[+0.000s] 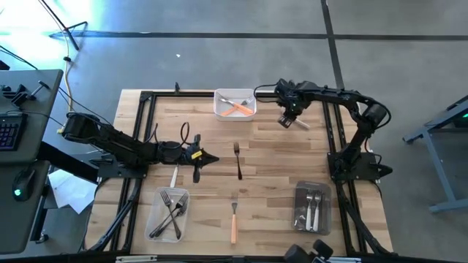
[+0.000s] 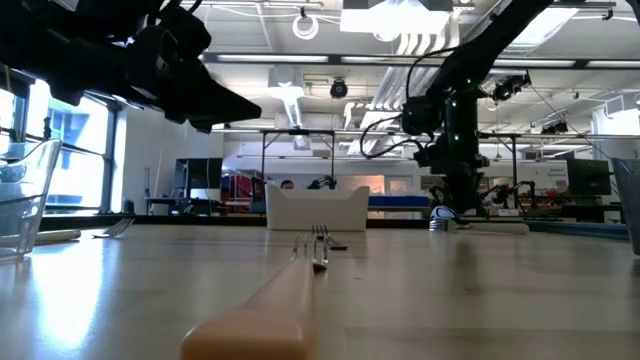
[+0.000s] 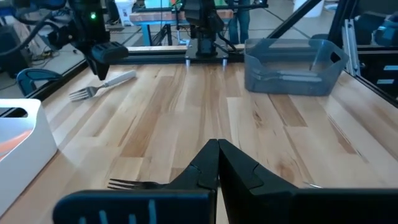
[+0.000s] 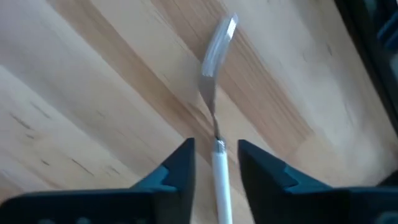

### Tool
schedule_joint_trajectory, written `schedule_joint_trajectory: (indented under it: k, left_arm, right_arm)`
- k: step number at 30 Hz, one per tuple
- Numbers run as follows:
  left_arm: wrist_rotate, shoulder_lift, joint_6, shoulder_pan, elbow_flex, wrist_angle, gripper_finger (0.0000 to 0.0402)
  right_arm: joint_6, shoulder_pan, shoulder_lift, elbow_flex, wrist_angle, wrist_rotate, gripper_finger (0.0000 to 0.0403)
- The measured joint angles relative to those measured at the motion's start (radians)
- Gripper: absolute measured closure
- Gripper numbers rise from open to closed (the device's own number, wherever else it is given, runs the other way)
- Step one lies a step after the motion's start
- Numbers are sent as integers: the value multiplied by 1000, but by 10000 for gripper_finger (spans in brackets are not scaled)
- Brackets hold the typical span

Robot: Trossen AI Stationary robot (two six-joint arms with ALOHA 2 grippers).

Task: Sort silverware by color (type)
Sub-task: Put the top white fork into the black bin

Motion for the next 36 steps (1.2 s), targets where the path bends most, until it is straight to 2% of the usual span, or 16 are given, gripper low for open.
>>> schedule_joint_trajectory:
  k: [4, 9, 18, 25, 31, 36]
  left_arm:
    - [1, 0, 2, 0, 0, -3, 401]
    - [3, 0, 2, -4, 0, -4, 401]
    - [3, 0, 8, -13, 0, -4, 401]
    - [3, 0, 8, -13, 0, -3, 401]
    - [81, 0, -2, -13, 0, -1, 401]
    - [75, 0, 14, -13, 0, 1, 401]
  right_arm:
    - [-5, -11, 0, -34, 20, -22, 262]
    - [-17, -14, 2, -95, 90, -20, 257]
    - [-16, -20, 22, -131, 150, -36, 314]
    - [-28, -18, 27, -129, 148, -46, 387]
    - [32, 11, 2, -82, 39, -33, 388]
    - [177, 116, -74, -4, -86, -54, 388]
